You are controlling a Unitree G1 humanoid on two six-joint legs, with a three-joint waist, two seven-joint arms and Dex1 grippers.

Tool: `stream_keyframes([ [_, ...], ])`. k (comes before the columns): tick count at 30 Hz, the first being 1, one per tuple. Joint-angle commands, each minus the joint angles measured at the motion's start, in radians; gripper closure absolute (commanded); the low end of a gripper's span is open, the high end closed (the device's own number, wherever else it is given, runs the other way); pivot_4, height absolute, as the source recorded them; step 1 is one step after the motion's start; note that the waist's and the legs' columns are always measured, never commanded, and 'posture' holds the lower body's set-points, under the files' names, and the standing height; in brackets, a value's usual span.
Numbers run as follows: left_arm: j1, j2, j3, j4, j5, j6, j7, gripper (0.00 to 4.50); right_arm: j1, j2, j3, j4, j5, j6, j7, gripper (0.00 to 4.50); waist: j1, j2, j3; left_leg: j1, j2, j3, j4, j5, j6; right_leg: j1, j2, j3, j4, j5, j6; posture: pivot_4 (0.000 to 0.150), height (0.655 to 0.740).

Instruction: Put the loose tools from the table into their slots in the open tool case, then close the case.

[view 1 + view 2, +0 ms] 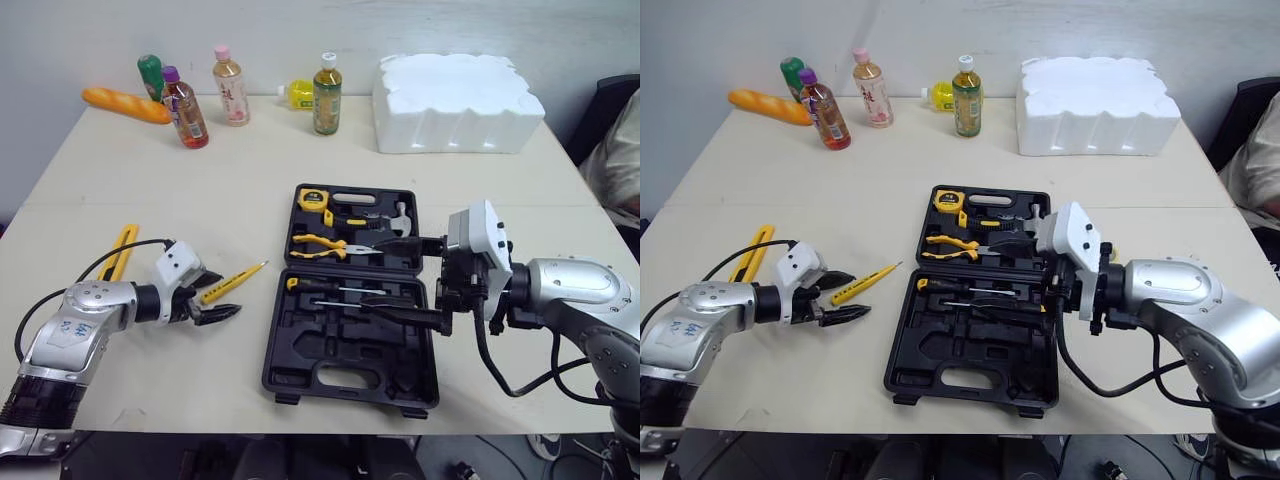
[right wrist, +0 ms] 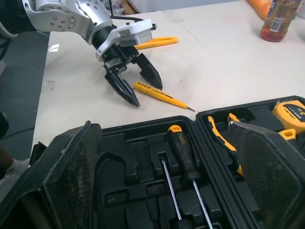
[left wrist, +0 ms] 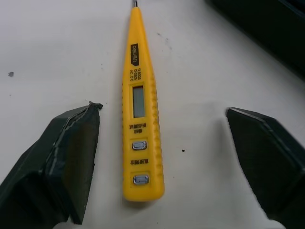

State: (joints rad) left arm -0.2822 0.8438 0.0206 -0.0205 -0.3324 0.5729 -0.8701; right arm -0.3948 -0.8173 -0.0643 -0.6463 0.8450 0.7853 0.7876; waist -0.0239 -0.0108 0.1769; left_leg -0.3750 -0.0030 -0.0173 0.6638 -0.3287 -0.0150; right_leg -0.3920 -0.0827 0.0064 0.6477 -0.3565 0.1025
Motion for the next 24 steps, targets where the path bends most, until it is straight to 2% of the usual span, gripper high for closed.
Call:
stream_keyframes([
  [1,0.012,-0.007,-0.020,0.006,0.018,0.018,-0.005,2.02,-0.001,0.011,-0.009,-0.037,0.002,-0.020,-0.014,0.00,0.000,0.000,0.000,0.000,0.000,0.000,0.000,0.000,0.000,0.000,0.000,0.000,0.000,0.000,0.000,0.150,0.7400],
  [5,-0.002,-0.007,-0.014,0.012,0.032,-0.013,-0.014,3.75,-0.002,0.026,-0.009,-0.036,-0.005,-0.026,-0.029,0.00,0.000,0.000,0.000,0.000,0.000,0.000,0.000,0.000,0.000,0.000,0.000,0.000,0.000,0.000,0.000,0.150,0.7400],
  [6,-0.006,-0.005,-0.012,0.005,0.031,-0.020,-0.020,3.94,-0.002,0.029,-0.009,-0.034,-0.007,-0.028,-0.031,0.00,0.000,0.000,0.000,0.000,0.000,0.000,0.000,0.000,0.000,0.000,0.000,0.000,0.000,0.000,0.000,0.150,0.7400],
  [11,-0.065,0.050,0.020,-0.073,0.023,-0.017,-0.062,3.94,0.023,0.023,-0.020,-0.032,-0.030,-0.039,-0.029,0.00,0.000,-0.001,0.000,-0.001,0.000,0.000,0.000,0.000,0.000,0.000,0.000,0.000,0.000,0.000,0.000,0.150,0.7400],
  [14,-0.094,0.134,0.026,-0.107,0.017,-0.090,-0.181,3.94,0.039,0.022,-0.035,-0.041,-0.021,-0.039,-0.032,0.00,-0.001,-0.001,0.001,-0.001,0.000,0.000,0.000,0.000,0.000,-0.001,0.000,0.000,-0.001,0.000,0.000,0.150,0.7400],
  [17,-0.140,0.170,0.010,-0.130,-0.012,-0.127,-0.277,3.94,0.058,0.016,-0.048,-0.051,-0.013,-0.037,-0.031,0.00,-0.001,-0.001,0.001,-0.001,0.000,0.000,-0.001,0.000,0.000,0.000,0.000,0.000,-0.001,0.000,0.000,0.150,0.7400],
  [19,-0.180,0.167,-0.024,-0.149,-0.014,-0.121,-0.313,3.94,0.071,0.011,-0.054,-0.058,-0.013,-0.036,-0.030,0.00,-0.001,-0.001,0.001,-0.001,0.000,0.000,-0.001,0.000,0.000,0.000,0.000,0.000,-0.001,0.000,0.000,0.150,0.7400],
  [24,-0.311,0.077,-0.232,-0.162,0.106,-0.180,-0.367,3.94,0.151,-0.015,-0.089,-0.106,-0.008,-0.025,-0.041,0.00,0.017,-0.001,0.001,-0.001,-0.001,0.000,0.000,0.000,0.001,0.000,0.001,0.000,0.000,0.000,0.001,0.150,0.7400],
])
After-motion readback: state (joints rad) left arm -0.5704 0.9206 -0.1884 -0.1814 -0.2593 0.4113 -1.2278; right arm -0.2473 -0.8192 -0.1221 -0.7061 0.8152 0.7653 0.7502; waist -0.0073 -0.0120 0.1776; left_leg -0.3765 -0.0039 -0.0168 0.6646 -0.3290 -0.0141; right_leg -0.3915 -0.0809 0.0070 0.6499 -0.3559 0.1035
